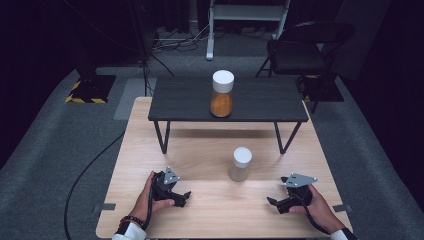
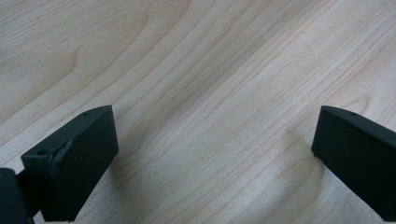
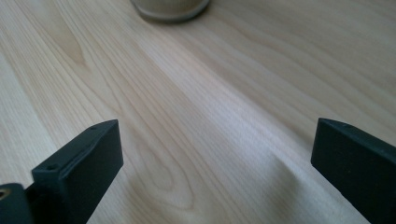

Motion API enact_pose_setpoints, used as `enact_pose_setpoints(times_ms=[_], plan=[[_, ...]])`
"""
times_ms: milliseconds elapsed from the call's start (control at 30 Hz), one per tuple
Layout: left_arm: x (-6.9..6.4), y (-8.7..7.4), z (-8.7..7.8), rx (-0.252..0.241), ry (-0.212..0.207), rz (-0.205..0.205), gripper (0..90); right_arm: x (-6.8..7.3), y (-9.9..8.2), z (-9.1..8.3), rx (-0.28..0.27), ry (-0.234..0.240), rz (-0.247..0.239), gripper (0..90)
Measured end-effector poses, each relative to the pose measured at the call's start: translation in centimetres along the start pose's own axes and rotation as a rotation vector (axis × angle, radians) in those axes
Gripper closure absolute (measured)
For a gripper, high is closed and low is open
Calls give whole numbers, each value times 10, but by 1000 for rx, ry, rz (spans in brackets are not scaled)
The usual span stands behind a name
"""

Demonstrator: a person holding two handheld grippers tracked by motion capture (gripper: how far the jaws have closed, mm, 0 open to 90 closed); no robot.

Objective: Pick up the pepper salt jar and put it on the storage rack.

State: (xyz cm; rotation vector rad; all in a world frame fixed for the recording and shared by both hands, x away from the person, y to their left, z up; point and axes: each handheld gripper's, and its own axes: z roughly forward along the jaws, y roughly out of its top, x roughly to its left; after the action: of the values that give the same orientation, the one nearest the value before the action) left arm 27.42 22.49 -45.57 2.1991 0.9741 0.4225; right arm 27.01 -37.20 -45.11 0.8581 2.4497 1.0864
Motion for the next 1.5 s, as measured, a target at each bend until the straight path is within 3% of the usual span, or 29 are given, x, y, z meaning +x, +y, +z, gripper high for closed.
enact_pose_setpoints(times_ms=[333,700,1067,1500], plan=[[0,0,0,0,1,-2,4,7,9,-8,-76,-10,-6,18],[0,0,0,0,1,-2,4,13,32,-8,-125,-8,-34,18],[0,0,0,0,1,-3,4,12,41,4,-145,-8,-11,18],[0,0,0,0,1,-2,3,17,61,29,-162,14,-27,19]])
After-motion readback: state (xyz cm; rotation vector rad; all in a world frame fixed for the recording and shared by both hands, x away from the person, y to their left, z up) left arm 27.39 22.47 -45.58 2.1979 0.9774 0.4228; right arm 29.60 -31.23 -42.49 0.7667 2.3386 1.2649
